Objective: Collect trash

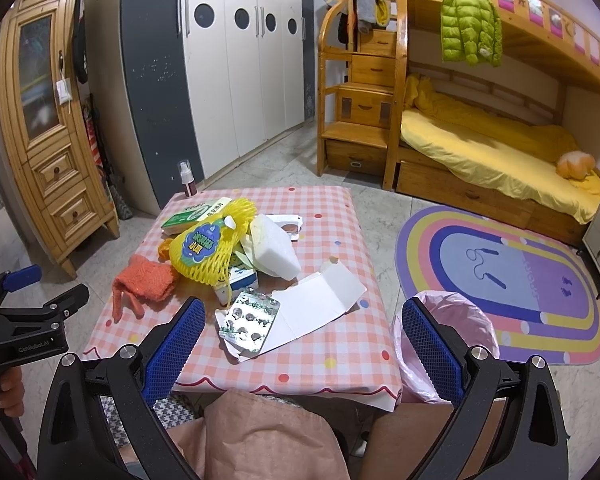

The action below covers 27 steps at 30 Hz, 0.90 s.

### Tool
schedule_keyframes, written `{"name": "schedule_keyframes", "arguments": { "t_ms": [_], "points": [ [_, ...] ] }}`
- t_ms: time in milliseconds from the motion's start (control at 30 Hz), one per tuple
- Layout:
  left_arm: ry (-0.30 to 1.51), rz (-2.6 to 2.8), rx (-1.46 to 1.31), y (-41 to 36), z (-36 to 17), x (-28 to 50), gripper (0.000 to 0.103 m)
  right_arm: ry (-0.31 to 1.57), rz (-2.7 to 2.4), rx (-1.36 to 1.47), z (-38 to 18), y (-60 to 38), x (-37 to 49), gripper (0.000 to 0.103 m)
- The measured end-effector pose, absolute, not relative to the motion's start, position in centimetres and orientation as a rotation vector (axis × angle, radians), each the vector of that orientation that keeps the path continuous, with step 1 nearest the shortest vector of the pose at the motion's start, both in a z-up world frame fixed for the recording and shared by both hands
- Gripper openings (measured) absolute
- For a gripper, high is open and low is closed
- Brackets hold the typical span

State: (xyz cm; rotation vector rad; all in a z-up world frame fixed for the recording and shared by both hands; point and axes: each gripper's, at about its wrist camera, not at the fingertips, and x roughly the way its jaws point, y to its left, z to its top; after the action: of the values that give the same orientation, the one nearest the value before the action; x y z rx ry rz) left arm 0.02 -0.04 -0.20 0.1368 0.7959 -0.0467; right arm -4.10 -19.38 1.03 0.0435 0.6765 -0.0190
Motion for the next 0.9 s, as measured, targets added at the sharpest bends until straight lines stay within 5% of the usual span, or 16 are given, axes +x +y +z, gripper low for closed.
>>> {"name": "schedule_keyframes", "arguments": {
  "t_ms": [900],
  "points": [
    [0.837,-0.099,0.149,-0.1,-4.7,2.2,0.096,0.717,0.082,0.038,-3.6,-18.3,-2.0,0.097]
  ]
}}
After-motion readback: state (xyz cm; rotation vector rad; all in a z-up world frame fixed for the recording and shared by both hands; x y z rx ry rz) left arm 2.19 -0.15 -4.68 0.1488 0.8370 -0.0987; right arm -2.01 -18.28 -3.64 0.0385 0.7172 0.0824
